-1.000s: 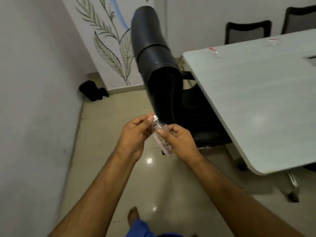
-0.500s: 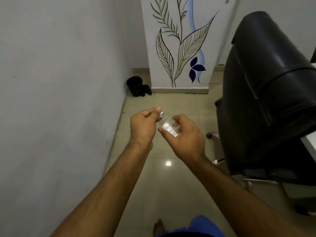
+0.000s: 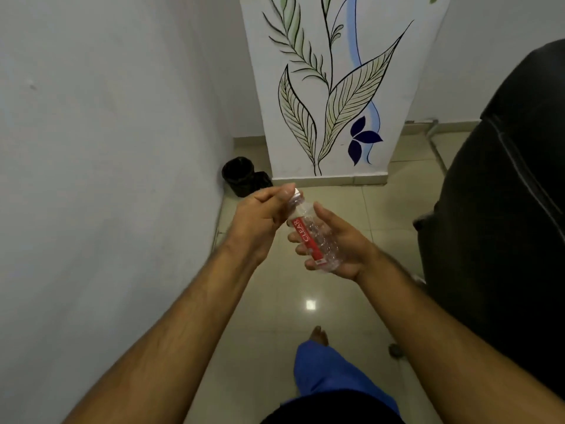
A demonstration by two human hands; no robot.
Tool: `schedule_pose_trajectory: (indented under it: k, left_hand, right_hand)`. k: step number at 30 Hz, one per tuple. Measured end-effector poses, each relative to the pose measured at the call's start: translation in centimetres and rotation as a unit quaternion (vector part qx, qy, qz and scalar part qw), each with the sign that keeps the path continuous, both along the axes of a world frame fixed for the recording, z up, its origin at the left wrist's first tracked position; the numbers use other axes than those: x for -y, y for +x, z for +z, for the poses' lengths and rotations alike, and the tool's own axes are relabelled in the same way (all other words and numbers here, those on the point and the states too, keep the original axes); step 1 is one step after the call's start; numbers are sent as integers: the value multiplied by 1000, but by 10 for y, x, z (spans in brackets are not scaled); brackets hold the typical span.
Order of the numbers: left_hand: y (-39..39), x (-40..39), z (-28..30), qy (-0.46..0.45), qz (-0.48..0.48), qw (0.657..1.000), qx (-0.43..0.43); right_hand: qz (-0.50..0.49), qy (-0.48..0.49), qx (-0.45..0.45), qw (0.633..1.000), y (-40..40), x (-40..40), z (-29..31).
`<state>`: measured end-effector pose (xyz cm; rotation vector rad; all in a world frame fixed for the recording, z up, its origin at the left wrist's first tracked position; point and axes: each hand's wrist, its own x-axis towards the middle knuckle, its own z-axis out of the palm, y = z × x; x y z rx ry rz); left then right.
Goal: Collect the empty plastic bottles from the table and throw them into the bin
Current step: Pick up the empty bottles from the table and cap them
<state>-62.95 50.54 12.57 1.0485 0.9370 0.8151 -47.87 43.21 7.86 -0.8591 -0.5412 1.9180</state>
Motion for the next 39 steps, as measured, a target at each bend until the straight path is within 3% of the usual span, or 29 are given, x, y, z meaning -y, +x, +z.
schedule_pose_trajectory:
  k: [1, 3, 6, 9, 17, 23, 27, 32, 39]
  left_hand:
    - [14, -19, -1, 0, 11, 1000, -12]
    - [54, -66, -2, 6, 45, 999, -30]
    - [110, -122, 2, 21, 94, 994, -52]
    - [164, -172, 5, -4, 65, 997, -38]
    - [325, -298, -9, -46, -202, 978, 12]
    - [469, -379, -31, -90, -355, 930, 6]
    - [565, -385, -36, -99, -479, 872, -2]
    - [676, -348, -49, -42, -593, 803, -42]
    - [802, -272, -78, 107, -660, 736, -109]
  right_hand:
    - [-7, -9, 12, 1000, 12, -18, -2]
    - [-72, -10, 139, 988, 39, -58, 2]
    - [-189, -6, 316, 930, 65, -108, 19]
    - [-270, 4, 379, 885, 96, -150, 24]
    - [-336, -67, 167, 925, 243, -239, 3]
    - [-471, -96, 38, 876, 333, -299, -2]
    - [-572, -120, 28, 811, 388, -304, 5]
    - [-690, -159, 44, 704, 458, -286, -11]
    - [-850, -211, -1, 484, 546, -234, -31]
